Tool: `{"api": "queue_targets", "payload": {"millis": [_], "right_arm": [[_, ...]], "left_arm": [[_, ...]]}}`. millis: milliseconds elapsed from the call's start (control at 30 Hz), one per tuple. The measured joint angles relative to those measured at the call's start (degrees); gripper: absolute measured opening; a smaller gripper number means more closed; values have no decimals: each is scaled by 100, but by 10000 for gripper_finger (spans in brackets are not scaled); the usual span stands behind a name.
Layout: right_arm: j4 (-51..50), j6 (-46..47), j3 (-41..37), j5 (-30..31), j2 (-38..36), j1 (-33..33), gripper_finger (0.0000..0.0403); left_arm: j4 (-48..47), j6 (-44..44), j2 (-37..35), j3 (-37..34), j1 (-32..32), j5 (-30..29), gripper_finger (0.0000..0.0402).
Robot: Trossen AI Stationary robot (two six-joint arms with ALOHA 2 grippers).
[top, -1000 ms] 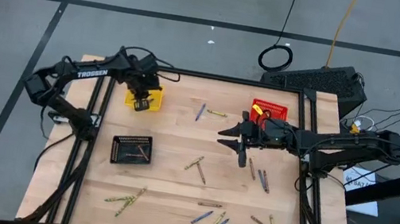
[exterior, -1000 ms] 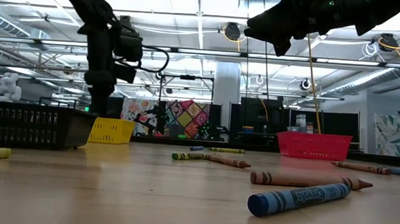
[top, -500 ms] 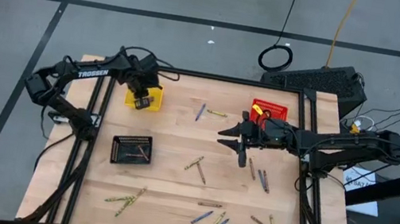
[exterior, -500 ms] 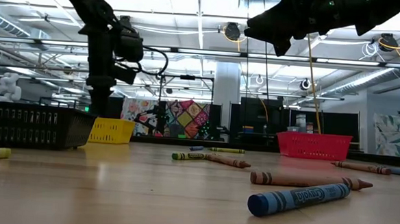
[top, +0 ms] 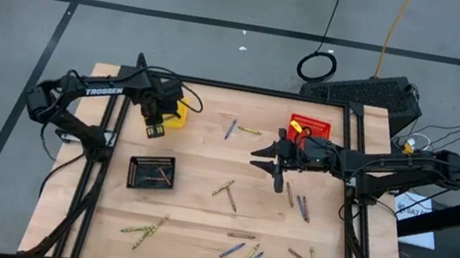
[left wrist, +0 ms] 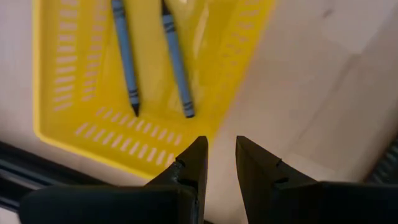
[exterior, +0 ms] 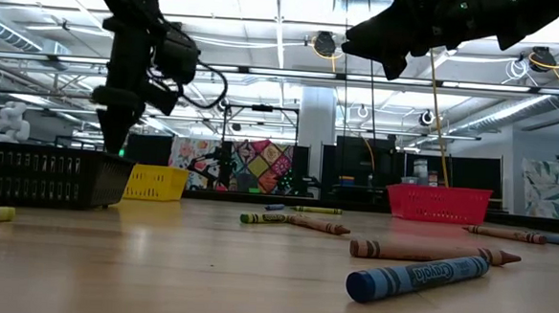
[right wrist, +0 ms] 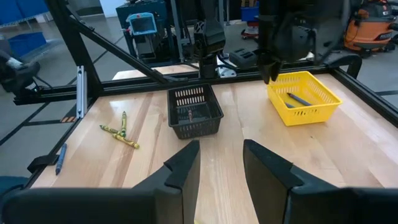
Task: Sort crayons
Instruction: Put the green crayon into the red bin
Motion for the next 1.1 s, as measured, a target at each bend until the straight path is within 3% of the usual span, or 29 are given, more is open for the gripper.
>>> {"api": "queue_targets", "payload": {"millis": [400,600,833,1100], "right_arm": [[-78,0,0,0,0,-2,109],[-146,80,0,0,0,0,109],[-147,292,0,0,0,0,109],[-149,298,0,2,0,-1,110]], "left_arm": [[-465,-1330,-1035,7,-1075,-35,75],[-1036,-2421,-1291,7,-2091,-35,75],[-1050,-3232,-1347,7,-3221,128,75],[-937,-4750,-1345,7,-4565,238,75]]}}
